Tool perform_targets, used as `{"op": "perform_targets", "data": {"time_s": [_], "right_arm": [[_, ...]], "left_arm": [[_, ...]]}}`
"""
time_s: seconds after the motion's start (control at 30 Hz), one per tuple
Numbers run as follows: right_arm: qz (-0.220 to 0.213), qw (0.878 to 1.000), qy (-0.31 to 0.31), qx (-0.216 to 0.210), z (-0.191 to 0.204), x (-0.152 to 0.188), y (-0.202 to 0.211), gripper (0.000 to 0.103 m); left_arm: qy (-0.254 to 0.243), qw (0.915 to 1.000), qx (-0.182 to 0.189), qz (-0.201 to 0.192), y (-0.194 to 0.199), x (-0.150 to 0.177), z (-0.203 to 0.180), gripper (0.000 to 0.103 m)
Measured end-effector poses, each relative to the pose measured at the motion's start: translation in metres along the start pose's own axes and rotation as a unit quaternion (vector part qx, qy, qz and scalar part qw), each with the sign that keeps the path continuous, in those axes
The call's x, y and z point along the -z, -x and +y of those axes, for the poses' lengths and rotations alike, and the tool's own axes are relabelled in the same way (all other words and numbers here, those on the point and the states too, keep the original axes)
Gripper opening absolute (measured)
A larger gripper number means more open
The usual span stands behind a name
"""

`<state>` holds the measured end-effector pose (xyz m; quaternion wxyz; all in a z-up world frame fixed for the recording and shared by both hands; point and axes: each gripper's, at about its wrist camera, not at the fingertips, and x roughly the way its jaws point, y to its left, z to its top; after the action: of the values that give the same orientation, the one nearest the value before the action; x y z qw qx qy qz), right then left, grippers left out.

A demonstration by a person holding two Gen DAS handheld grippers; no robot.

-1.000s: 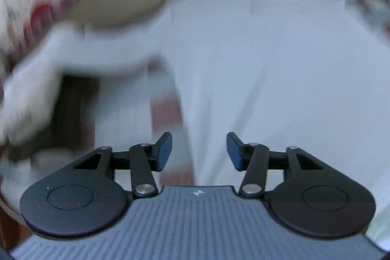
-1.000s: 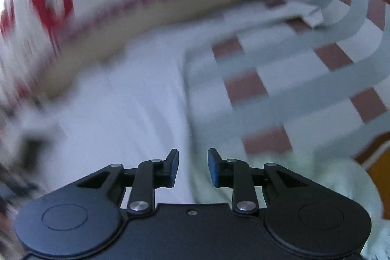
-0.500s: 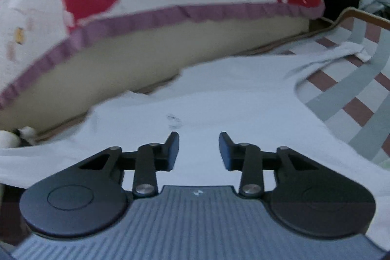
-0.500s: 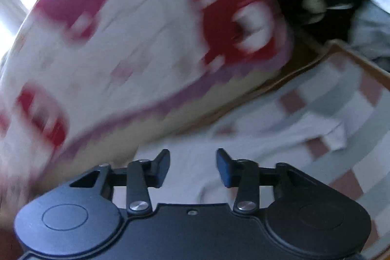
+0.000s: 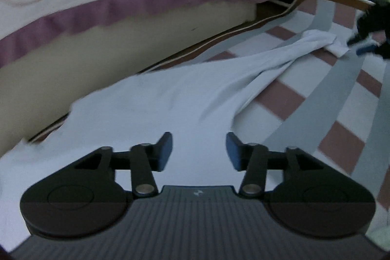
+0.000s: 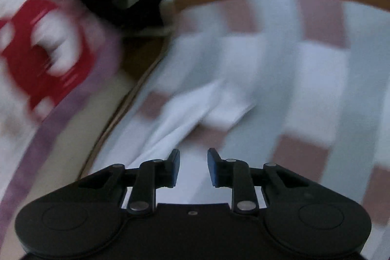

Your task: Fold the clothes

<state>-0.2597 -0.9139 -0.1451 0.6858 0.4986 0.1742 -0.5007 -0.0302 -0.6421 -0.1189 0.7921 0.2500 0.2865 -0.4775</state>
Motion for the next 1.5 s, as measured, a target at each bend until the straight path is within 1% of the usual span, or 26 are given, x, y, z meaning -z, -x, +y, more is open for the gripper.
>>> {"op": "perform_targets", "data": {"time_s": [0.03, 0.1, 0.17, 0.27, 0.33, 0.4, 0.47, 0.5, 0.53, 0.57, 0.63, 0.7, 0.77, 0.8, 0.83, 0.87, 0.97, 1.0, 1.07, 1.1, 1.13, 1.27, 1.33, 1.37, 1.47, 1.5], "right_arm": [[-0.015, 1.0, -0.012, 0.01, -0.015, -0.007, -0.004, 0.032], [-0.016, 0.997, -0.081, -0.015, -0.039, -0.008, -0.007, 0.032], [-0.029, 0.989, -0.138, -0.046, -0.051, -0.007, -0.01, 0.032], [-0.047, 0.99, -0.13, -0.03, -0.047, -0.015, -0.023, 0.032], [-0.055, 0.99, -0.131, -0.02, -0.044, -0.014, -0.034, 0.048], [-0.055, 0.99, -0.128, -0.018, -0.039, -0.01, -0.049, 0.048], [-0.074, 0.992, -0.098, -0.01, -0.023, -0.011, -0.059, 0.048], [-0.082, 0.994, -0.078, -0.002, -0.015, -0.012, -0.065, 0.045], [-0.082, 0.995, -0.063, 0.011, -0.01, -0.014, -0.07, 0.011], [-0.082, 0.995, -0.05, 0.026, -0.005, -0.017, -0.074, 0.01], [-0.1, 0.992, -0.061, 0.037, -0.005, -0.025, -0.069, 0.009], [-0.152, 0.987, -0.044, 0.041, -0.004, -0.042, -0.045, 0.008], [-0.182, 0.983, -0.007, 0.025, -0.001, -0.066, -0.023, 0.005], [-0.171, 0.985, 0.024, 0.008, 0.001, -0.078, -0.021, 0.004], [-0.159, 0.985, 0.063, 0.01, 0.005, -0.089, -0.021, 0.004], [-0.147, 0.983, 0.104, 0.016, 0.009, -0.099, -0.021, 0.004], [-0.141, 0.981, 0.123, 0.046, 0.009, -0.104, -0.029, 0.004], [-0.14, 0.98, 0.128, 0.056, 0.008, -0.105, -0.032, 0.004], [-0.137, 0.978, 0.137, 0.076, 0.007, -0.107, -0.038, 0.004], [-0.132, 0.976, 0.145, 0.089, 0.006, -0.104, -0.044, 0.004], [-0.126, 0.975, 0.155, 0.102, 0.005, -0.101, -0.051, 0.004], [-0.112, 0.962, 0.208, 0.138, 0.0, -0.089, -0.069, 0.003], [-0.115, 0.962, 0.205, 0.141, 0.0, -0.09, -0.067, 0.003], [-0.117, 0.962, 0.202, 0.141, 0.0, -0.09, -0.066, 0.003], [-0.144, 0.954, 0.223, 0.138, 0.013, -0.089, -0.059, 0.003], [-0.15, 0.952, 0.229, 0.139, 0.017, -0.089, -0.059, 0.003]], "left_arm": [[-0.011, 0.9999, 0.008, 0.004, -0.011, -0.004, -0.007, 0.051], [-0.034, 0.9991, 0.024, 0.011, -0.033, -0.013, -0.021, 0.044], [-0.082, 0.9965, -0.001, 0.017, -0.053, -0.025, -0.045, 0.041], [-0.138, 0.9897, -0.028, 0.025, -0.081, -0.042, -0.076, 0.043], [-0.151, 0.9875, -0.034, 0.03, -0.095, -0.051, -0.085, 0.045], [-0.16, 0.9858, -0.037, 0.032, -0.108, -0.057, -0.09, 0.048], [-0.168, 0.9846, -0.039, 0.027, -0.117, -0.062, -0.094, 0.051], [-0.165, 0.9855, -0.027, 0.029, -0.12, -0.066, -0.092, 0.048], [-0.162, 0.9862, -0.015, 0.031, -0.122, -0.069, -0.09, 0.036], [-0.158, 0.9869, -0.003, 0.033, -0.125, -0.073, -0.088, 0.007], [-0.102, 0.9941, 0.009, 0.036, -0.123, -0.084, -0.069, 0.009], [-0.04, 0.998, 0.033, 0.037, -0.121, -0.094, -0.047, 0.009], [0.021, 0.9956, 0.079, 0.044, -0.119, -0.1, -0.022, 0.009], [0.031, 0.993, 0.102, 0.051, -0.12, -0.1, -0.015, 0.009], [0.031, 0.9885, 0.135, 0.06, -0.122, -0.1, -0.01, 0.009], [0.015, 0.9828, 0.17, 0.072, -0.123, -0.098, -0.008, 0.012], [-0.022, 0.9768, 0.194, 0.087, -0.123, -0.092, -0.006, 0.022], [-0.025, 0.975, 0.197, 0.099, -0.124, -0.09, -0.005, 0.03], [0.0, 0.9657, 0.236, 0.108, -0.121, -0.085, 0.005, 0.042], [0.003, 0.9658, 0.239, 0.101, -0.116, -0.081, 0.008, 0.048], [0.006, 0.9659, 0.241, 0.095, -0.112, -0.078, 0.012, 0.048], [-0.015, 0.9775, 0.202, 0.059, -0.102, -0.075, 0.018, 0.048], [-0.008, 0.9851, 0.167, 0.041, -0.107, -0.082, 0.025, 0.054], [-0.004, 0.9886, 0.146, 0.038, -0.114, -0.089, 0.029, 0.059], [-0.027, 0.9933, 0.107, 0.035, -0.14, -0.106, 0.035, 0.061], [-0.058, 0.9932, 0.091, 0.044, -0.149, -0.108, 0.03, 0.067]]}}
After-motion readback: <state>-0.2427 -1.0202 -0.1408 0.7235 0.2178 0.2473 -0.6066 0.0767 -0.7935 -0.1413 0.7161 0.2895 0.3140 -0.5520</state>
